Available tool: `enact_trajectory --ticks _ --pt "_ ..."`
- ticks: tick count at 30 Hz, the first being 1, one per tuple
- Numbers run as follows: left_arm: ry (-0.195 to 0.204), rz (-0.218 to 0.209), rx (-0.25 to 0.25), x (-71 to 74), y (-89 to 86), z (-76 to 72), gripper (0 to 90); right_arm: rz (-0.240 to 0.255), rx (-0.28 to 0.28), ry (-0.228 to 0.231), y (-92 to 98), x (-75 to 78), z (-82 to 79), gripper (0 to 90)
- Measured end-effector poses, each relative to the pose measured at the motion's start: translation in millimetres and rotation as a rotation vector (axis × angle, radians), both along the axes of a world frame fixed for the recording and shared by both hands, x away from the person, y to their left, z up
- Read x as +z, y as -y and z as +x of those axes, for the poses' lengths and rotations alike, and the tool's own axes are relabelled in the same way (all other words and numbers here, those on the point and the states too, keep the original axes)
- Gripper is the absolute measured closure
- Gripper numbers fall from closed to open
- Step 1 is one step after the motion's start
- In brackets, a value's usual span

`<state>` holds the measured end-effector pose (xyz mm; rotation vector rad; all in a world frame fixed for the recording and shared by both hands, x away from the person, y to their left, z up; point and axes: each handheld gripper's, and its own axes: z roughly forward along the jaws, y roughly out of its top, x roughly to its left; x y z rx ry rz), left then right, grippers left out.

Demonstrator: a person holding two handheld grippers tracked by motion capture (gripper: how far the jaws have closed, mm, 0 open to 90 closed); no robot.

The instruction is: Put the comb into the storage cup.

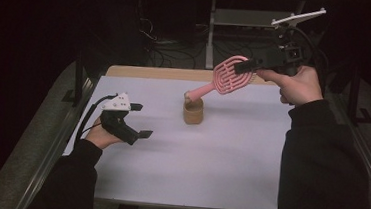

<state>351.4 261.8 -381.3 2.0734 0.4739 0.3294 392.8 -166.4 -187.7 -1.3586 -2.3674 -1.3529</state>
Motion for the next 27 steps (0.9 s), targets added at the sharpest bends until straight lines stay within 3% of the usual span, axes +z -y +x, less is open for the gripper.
enact_trajectory --ticks 9,16,27 --pt "0.0 -0.043 0.028 -9.1 -15.3 -5.3 0.0 -0.002 -0.024 -0.013 1.8 -3.4 12.1 63.2" --pt "-0.003 -0.102 0.059 -15.3 -28.6 -8.0 0.0 -0.019 -0.04 -0.018 2.1 -7.4 19.0 63.3" --pt "0.013 -0.134 0.089 -29.2 -39.8 -15.4 0.0 -0.032 -0.049 -0.036 0.2 -15.5 31.0 63.3"
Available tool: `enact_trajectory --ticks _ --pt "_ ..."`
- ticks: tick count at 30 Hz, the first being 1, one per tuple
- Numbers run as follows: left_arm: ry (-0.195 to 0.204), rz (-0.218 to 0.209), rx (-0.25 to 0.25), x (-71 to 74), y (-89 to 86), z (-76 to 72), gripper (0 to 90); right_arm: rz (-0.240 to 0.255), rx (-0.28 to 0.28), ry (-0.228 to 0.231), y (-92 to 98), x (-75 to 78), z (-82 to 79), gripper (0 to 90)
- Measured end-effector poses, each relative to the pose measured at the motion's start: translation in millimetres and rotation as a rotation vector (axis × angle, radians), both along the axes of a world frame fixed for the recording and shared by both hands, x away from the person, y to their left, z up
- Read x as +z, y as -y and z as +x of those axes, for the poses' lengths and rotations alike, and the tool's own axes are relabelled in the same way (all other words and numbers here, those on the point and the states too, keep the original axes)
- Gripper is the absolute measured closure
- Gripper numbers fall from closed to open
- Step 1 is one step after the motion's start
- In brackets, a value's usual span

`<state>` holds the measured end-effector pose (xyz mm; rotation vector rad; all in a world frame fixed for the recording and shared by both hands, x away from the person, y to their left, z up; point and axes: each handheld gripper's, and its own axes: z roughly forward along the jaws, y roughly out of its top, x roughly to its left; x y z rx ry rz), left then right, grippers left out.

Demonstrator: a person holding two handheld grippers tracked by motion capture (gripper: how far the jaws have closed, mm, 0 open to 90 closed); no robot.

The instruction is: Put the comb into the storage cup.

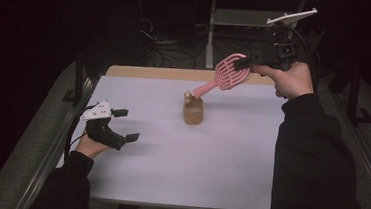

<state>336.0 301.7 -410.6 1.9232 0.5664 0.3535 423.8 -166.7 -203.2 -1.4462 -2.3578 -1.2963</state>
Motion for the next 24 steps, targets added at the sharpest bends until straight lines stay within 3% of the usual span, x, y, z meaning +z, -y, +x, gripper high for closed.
enact_trajectory --ticks 4,17,24 --pt "0.014 -0.008 0.01 -3.7 -3.1 -4.2 0.0 -0.005 0.001 -0.015 -2.9 -6.4 4.1 63.3" --pt "0.008 -0.044 0.052 -17.6 -17.9 -15.8 0.0 -0.013 -0.032 -0.046 -4.4 -28.9 15.7 63.3" --pt "0.0 -0.044 0.082 -22.4 -25.8 -19.8 0.0 -0.028 -0.031 -0.063 -8.3 -40.8 19.8 63.3"
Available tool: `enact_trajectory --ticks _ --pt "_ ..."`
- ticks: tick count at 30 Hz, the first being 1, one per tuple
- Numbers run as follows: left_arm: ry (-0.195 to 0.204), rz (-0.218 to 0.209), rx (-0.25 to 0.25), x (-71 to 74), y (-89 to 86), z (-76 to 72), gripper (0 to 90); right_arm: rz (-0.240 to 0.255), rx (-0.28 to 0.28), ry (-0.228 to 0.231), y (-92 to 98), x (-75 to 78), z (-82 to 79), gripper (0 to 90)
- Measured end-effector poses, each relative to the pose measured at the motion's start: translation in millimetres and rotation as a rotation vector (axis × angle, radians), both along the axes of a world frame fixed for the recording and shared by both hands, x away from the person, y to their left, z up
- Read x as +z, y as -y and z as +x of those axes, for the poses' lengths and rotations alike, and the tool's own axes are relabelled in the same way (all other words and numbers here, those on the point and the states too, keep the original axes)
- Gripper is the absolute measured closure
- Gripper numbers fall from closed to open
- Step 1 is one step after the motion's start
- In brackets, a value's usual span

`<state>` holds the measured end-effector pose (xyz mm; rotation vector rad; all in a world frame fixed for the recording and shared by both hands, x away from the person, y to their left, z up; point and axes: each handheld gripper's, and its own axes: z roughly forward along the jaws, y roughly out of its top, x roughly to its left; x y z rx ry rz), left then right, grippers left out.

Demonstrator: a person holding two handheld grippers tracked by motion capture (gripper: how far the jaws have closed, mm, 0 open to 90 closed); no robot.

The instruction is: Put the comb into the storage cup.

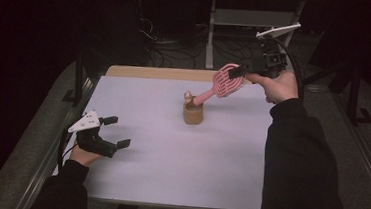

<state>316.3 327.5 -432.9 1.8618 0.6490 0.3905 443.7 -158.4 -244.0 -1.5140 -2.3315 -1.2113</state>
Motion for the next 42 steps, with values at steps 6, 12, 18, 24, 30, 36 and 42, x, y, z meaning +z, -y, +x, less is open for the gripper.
enact_trajectory --ticks 6,12,18,24,30,36,42 --pt "-0.009 -0.006 0.019 -5.5 -7.0 -2.4 0.0 -0.012 0.002 -0.011 -6.4 -7.9 4.4 63.3" --pt "-0.022 -0.004 0.02 -10.2 -9.5 -1.4 0.0 -0.024 0.003 -0.019 -13.0 -14.9 8.2 63.3" --pt "-0.024 0.002 0.016 -11.1 -7.5 -0.8 0.0 -0.037 0.011 -0.028 -22.3 -24.3 11.8 63.3" --pt "-0.025 -0.017 0.024 -10.6 -9.2 -0.7 0.0 -0.045 0.004 -0.043 -28.2 -34.5 17.5 63.2" --pt "-0.025 -0.014 0.017 -10.9 -8.2 -0.1 0.0 -0.052 0.006 -0.056 -36.1 -43.8 23.3 63.2" --pt "-0.025 -0.015 0.015 -10.8 -8.1 0.3 0.0 -0.052 0.005 -0.065 -40.5 -50.9 27.5 63.2" --pt "-0.027 -0.009 0.012 -11.5 -6.6 1.1 0.0 -0.037 -0.004 -0.069 -37.8 -53.1 29.3 63.2"
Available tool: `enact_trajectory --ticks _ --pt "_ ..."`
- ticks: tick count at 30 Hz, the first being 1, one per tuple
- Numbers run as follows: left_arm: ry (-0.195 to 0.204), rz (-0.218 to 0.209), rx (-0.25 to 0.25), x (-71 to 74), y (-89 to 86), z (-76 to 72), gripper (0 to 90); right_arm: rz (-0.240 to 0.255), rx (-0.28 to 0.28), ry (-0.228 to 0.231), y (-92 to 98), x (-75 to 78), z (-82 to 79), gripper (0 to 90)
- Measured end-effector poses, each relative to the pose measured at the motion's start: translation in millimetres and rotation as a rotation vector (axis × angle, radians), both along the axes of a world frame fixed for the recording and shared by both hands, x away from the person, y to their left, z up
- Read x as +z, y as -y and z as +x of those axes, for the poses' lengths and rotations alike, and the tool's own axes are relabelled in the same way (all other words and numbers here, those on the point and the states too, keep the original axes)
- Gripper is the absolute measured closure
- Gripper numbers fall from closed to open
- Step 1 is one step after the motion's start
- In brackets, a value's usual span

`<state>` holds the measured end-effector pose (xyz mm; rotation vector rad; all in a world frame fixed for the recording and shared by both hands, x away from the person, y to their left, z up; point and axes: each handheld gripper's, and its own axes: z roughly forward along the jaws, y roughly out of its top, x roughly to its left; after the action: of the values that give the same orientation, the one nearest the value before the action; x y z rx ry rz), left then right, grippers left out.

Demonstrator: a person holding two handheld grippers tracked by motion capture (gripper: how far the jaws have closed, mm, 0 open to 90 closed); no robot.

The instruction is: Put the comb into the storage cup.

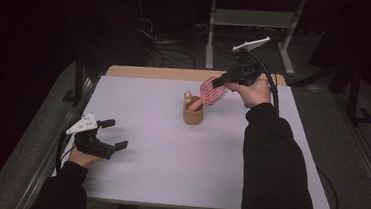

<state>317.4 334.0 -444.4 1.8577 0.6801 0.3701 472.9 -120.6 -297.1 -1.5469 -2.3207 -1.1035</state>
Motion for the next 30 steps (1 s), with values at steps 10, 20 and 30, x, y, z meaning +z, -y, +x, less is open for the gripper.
enact_trajectory --ticks 10,20,30 --pt "-0.001 0.001 0.0 -0.7 1.1 0.4 0.0 0.008 -0.01 -0.007 2.7 -1.2 1.9 63.0" --pt "-0.003 0.007 -0.001 -1.1 1.3 0.6 0.0 0.025 -0.031 -0.014 10.0 -2.9 0.1 56.8" --pt "-0.008 0.019 -0.009 -2.3 4.4 1.3 0.0 0.027 -0.031 -0.014 25.3 -5.5 -5.6 43.0"
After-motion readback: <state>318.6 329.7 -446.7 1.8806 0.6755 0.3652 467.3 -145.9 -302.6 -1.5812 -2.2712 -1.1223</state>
